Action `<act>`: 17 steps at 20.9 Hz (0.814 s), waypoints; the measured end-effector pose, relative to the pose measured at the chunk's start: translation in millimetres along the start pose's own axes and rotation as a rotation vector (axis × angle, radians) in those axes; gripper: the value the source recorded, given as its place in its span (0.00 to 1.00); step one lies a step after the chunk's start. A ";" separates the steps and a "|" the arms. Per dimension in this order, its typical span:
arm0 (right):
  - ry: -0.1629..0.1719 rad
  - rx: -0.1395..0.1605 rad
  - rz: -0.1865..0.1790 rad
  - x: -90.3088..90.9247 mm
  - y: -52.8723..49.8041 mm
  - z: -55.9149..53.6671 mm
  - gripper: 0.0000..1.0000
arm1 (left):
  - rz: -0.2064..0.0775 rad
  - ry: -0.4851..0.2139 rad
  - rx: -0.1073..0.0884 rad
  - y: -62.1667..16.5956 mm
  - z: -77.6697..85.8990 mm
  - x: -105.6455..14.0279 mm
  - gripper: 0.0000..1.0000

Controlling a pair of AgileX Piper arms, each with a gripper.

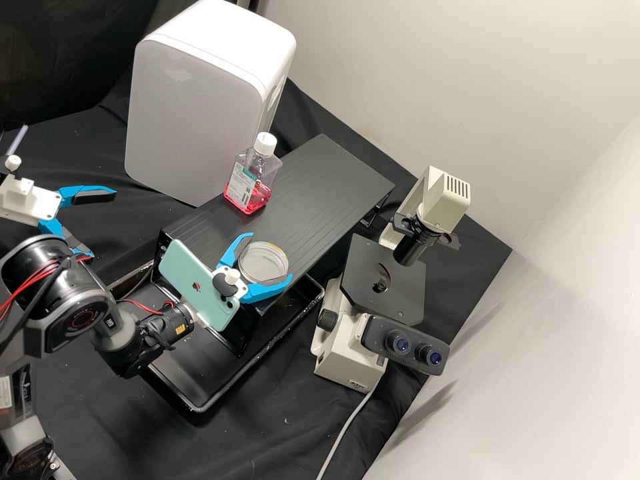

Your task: Place the lid on the petri dish

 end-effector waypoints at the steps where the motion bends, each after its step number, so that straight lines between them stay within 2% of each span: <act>1: 0.001 0.008 -0.002 0.0 -0.2 -0.1 1.00 | 0.000 0.000 0.000 0.0 0.0 0.0 1.00; 17: -0.007 0.012 -0.015 4.4 -0.5 -0.8 1.00 | 0.002 0.006 -0.003 0.2 -0.5 0.0 1.00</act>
